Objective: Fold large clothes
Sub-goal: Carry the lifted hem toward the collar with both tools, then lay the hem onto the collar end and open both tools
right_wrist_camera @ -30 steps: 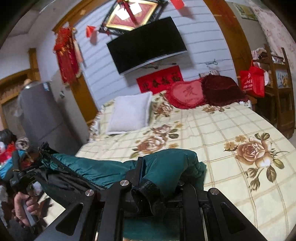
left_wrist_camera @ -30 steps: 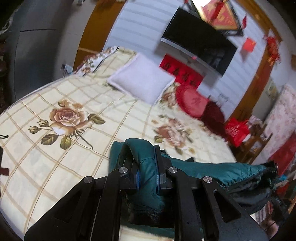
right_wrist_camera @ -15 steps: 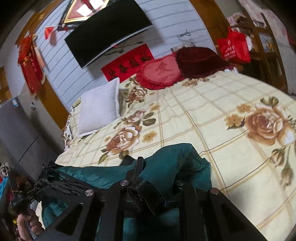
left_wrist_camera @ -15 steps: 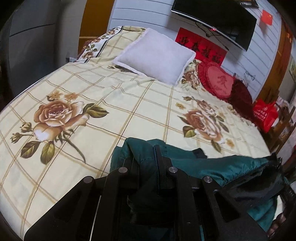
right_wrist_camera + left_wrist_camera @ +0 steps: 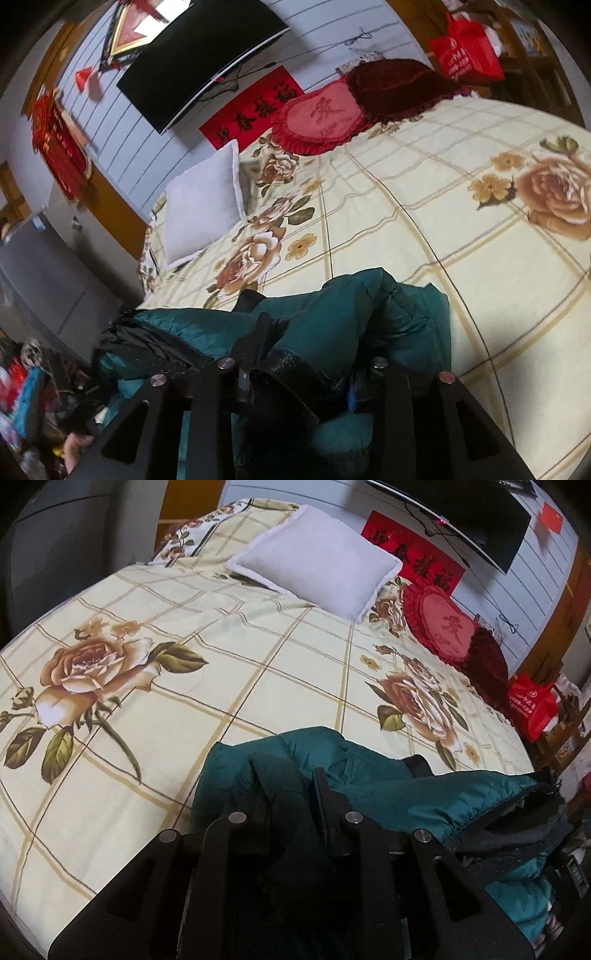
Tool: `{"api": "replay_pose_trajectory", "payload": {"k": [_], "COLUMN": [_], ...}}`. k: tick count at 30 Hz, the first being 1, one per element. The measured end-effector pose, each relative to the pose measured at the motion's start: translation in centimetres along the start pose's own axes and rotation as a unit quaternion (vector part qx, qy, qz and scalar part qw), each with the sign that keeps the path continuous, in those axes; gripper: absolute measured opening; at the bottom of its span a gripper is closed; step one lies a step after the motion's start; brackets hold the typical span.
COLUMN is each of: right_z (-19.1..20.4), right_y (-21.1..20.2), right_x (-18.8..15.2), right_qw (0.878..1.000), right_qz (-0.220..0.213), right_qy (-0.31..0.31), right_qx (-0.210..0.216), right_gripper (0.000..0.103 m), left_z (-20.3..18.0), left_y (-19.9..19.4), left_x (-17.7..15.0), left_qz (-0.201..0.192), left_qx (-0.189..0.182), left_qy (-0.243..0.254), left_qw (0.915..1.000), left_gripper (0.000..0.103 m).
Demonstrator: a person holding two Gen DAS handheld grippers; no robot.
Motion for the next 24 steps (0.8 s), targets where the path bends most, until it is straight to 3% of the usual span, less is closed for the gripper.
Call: {"api": "replay_pose_trajectory", "payload": {"k": [5, 11, 13, 17, 18, 21, 24], "right_z": [1.2, 4.1, 5.0, 6.7, 7.0, 6.7, 5.9], "right_y": [-2.6, -4.9, -4.7, -3.7, -3.3, -2.2, -1.4], "right_x": [0.5, 2.3, 2.7, 2.6, 2.5, 2.6, 2.9], "right_qw": [0.999, 0.999, 0.997, 0.991, 0.989, 0.987, 0.985], "right_qz": [-0.007, -0.002, 0.013, 0.042, 0.047, 0.062, 0.076], "right_qy": [0.033, -0.043, -0.072, -0.122, -0.131, -0.136, -0.131], "right_qx": [0.02, -0.013, -0.037, -0.046, -0.047, -0.06, -0.088], "right_gripper": [0.038, 0.045, 0.048, 0.048, 0.049, 0.049, 0.049], "left_z": [1.1, 1.1, 0.5, 0.2, 0.4, 1.7, 2.4], "left_y": [-2.0, -4.5, -4.9, -4.1, -3.8, -4.0, -6.5], "left_x": [0.3, 1.7, 1.9, 1.9, 1.9, 2.4, 4.1], "left_qz": [0.023, 0.018, 0.018, 0.049, 0.056, 0.04, -0.04], "left_qx": [-0.033, -0.046, -0.047, -0.094, -0.098, -0.07, -0.017], "left_qy": [-0.001, 0.014, 0.023, 0.007, 0.0, -0.011, -0.011], "left_qw": [0.9992, 0.9987, 0.9985, 0.9943, 0.9937, 0.9967, 0.999], "left_gripper": [0.025, 0.029, 0.034, 0.062, 0.062, 0.062, 0.066]}}
Point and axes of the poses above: each gripper's, at about its wrist camera, not at the fingertips, and y roughly the way its jaws point, z to its left, x to its top, the point moved 8 cm from there along y, roughly the way its jaws point, and after that the axes turned 15 degrees about x, right-handed, at the moved point
